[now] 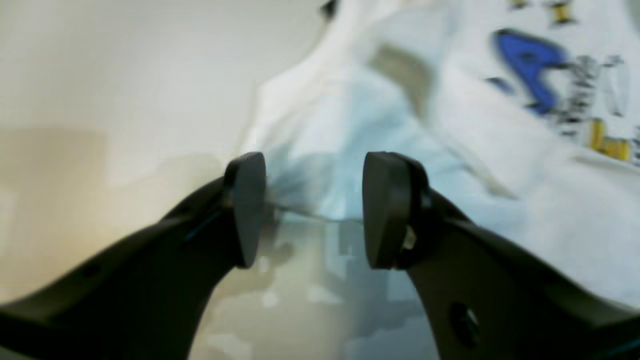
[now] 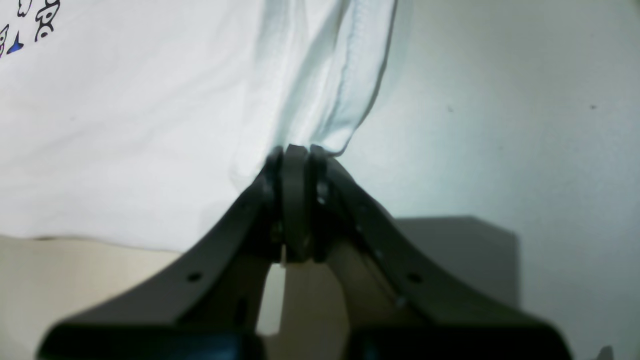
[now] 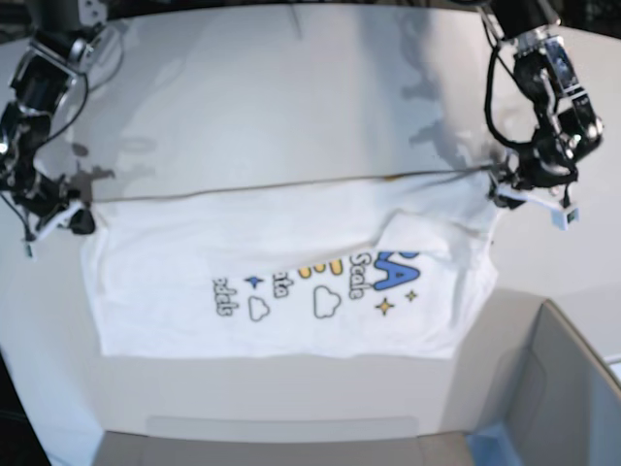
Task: Layout the t-shirt on the table in an organized manner, then fold the t-shirt properly
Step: 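Pull the shirt edge outward with both grippers to straighten it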
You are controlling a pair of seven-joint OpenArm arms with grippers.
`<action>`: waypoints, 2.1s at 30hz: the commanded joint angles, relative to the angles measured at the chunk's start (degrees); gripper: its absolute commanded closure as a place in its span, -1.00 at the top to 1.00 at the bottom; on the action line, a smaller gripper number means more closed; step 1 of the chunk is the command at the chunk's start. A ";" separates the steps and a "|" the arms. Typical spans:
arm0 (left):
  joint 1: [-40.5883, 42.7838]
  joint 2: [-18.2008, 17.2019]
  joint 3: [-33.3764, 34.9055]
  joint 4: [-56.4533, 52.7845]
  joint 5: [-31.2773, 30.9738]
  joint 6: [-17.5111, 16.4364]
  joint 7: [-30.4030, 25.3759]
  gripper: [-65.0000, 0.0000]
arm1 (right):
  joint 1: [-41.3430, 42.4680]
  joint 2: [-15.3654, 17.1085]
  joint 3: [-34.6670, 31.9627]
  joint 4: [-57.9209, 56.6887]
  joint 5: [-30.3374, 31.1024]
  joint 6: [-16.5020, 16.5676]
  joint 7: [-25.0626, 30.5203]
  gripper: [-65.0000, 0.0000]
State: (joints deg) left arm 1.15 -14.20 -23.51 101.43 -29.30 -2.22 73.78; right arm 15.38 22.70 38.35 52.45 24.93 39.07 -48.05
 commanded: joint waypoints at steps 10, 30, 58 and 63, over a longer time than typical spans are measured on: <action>1.80 -0.97 6.76 -2.92 0.95 -0.20 -8.06 0.00 | 0.49 1.35 -0.06 0.52 -1.06 0.93 -1.13 -1.00; 1.45 -0.62 6.50 -13.03 0.95 -12.42 -9.73 -1.00 | 0.40 2.66 0.11 0.52 -1.06 0.93 -1.31 -1.00; 21.58 0.26 6.50 6.75 1.04 -12.51 -0.68 -1.00 | -27.38 1.35 8.38 31.11 -0.97 0.93 -8.87 -1.00; 22.54 0.17 6.50 6.92 1.21 -12.59 -0.24 -1.00 | -28.78 1.70 10.05 31.29 -1.15 0.93 -8.87 -1.00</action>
State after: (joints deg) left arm 22.92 -13.63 -16.93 108.03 -29.02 -14.90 71.02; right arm -13.39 22.98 47.79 82.98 24.86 39.07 -56.12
